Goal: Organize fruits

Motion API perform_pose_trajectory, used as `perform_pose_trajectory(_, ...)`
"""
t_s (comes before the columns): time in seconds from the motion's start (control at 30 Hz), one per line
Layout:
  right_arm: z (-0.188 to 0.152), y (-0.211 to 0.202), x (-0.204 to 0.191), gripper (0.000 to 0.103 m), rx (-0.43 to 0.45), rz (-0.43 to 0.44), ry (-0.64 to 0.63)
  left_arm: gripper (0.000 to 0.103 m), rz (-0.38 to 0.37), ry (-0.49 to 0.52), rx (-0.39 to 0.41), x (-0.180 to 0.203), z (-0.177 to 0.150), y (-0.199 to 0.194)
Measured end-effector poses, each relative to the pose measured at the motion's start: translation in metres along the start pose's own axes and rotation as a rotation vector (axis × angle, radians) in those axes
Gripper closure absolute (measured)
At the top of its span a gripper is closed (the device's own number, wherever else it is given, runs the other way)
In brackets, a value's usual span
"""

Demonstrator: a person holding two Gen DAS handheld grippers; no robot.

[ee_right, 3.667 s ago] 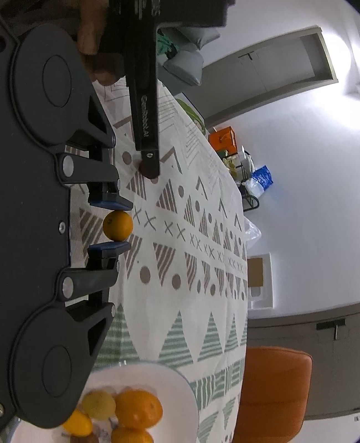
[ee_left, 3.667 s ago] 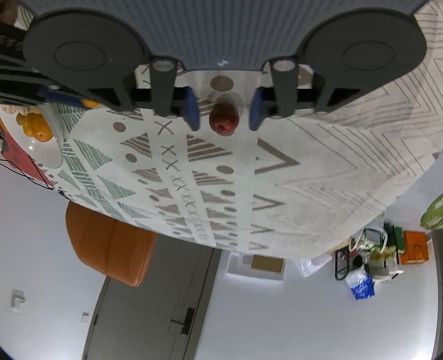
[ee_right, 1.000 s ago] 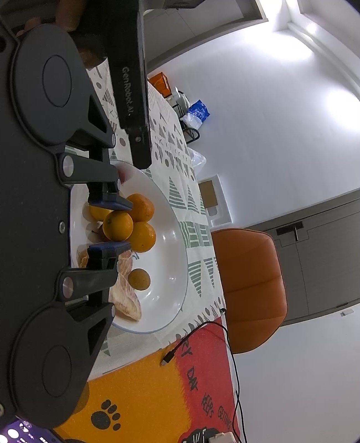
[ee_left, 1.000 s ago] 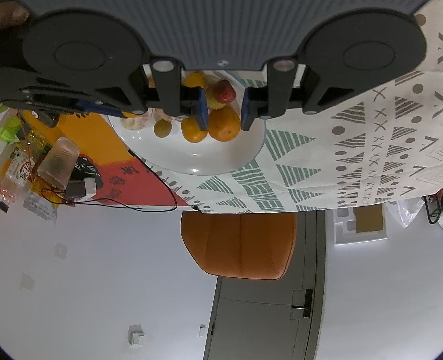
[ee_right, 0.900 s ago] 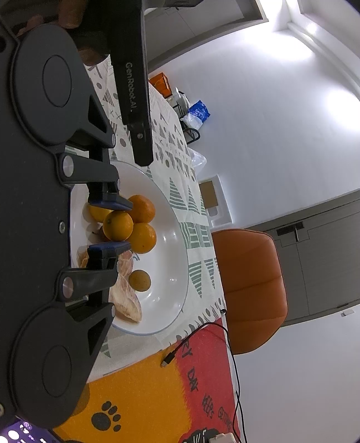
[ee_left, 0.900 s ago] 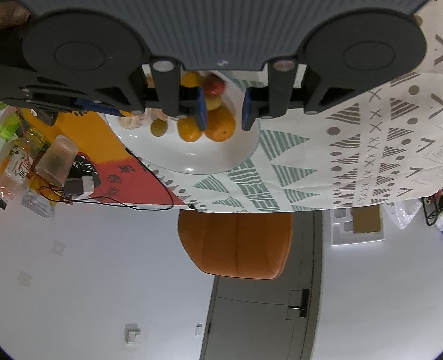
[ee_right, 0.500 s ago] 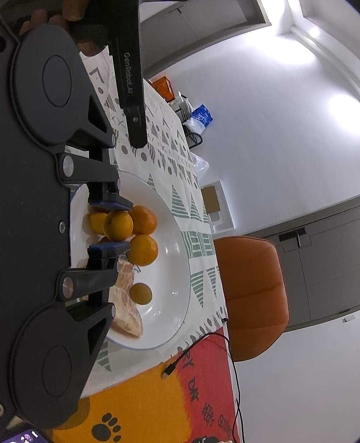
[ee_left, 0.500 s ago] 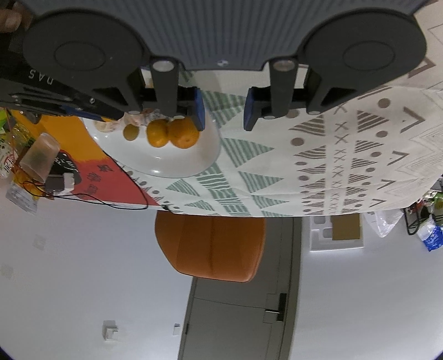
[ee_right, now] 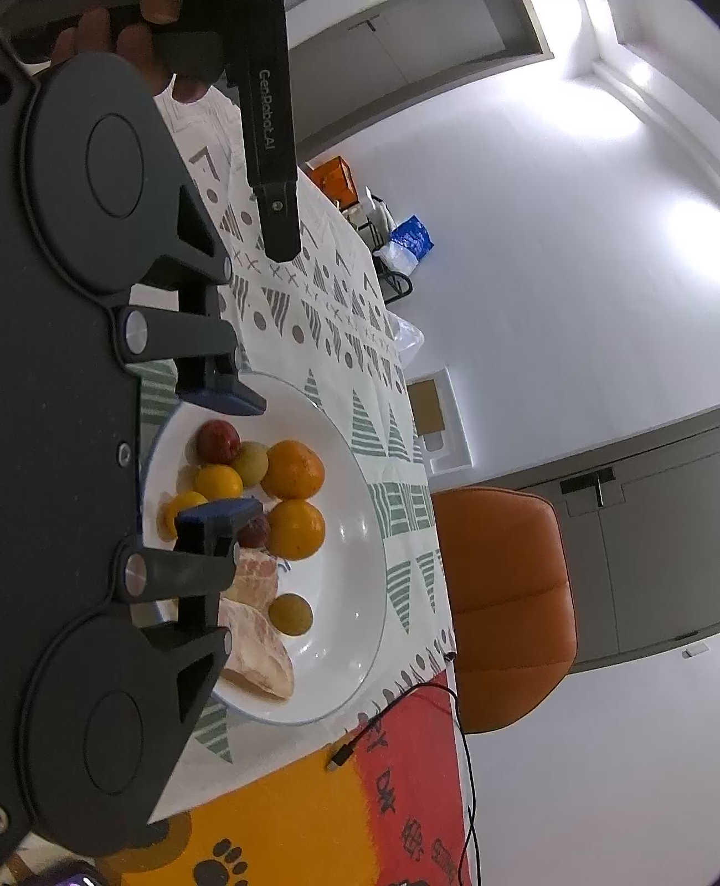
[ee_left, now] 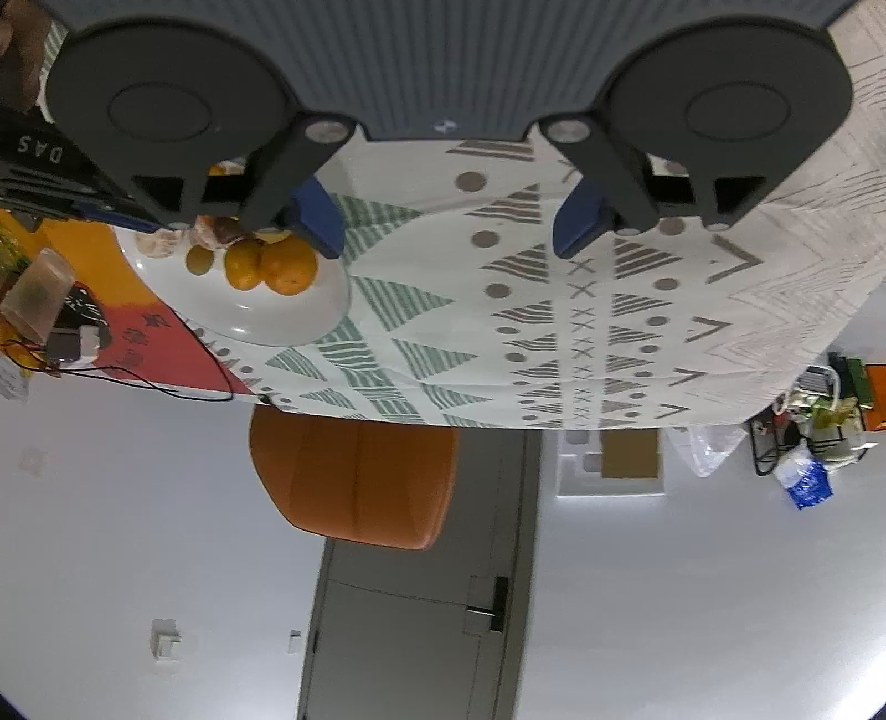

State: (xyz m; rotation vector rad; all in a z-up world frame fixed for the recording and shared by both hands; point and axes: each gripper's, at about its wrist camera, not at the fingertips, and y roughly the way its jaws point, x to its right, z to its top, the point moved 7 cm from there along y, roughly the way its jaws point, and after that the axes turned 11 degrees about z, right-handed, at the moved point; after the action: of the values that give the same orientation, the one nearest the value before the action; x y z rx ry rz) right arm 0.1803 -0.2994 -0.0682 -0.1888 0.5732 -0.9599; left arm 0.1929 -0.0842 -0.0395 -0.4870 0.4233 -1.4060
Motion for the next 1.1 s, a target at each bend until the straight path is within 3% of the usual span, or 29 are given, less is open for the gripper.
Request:
perform_pose_trajectory(0.17, -0.002, -0.003, -0.009, 0.049, 0.006, 0.007, -0.005, 0.012, 0.030, -0.012, -0.001, -0.011, -0.003, -0.008)
perform_pose_trajectory(0.37, -0.004, -0.008, -0.021, 0.033, 0.012, 0.017, -0.018, 0.009, 0.065, -0.037, 0.004, -0.027, -0.008, -0.020)
perform_pose_trajectory(0.53, -0.007, -0.014, -0.035, 0.009, 0.021, 0.027, -0.034, 0.007, 0.087, -0.054, 0.012, -0.041, -0.013, -0.035)
perform_pose_trajectory(0.63, -0.007, -0.019, -0.043, 0.001, 0.046, 0.027, -0.039, 0.006, 0.102, -0.059, 0.015, -0.049, -0.016, -0.045)
perform_pose_trajectory(1.1, -0.018, -0.024, -0.081, 0.000, 0.015, 0.034, -0.076, 0.003, 0.167, -0.056, 0.016, -0.083, -0.030, -0.087)
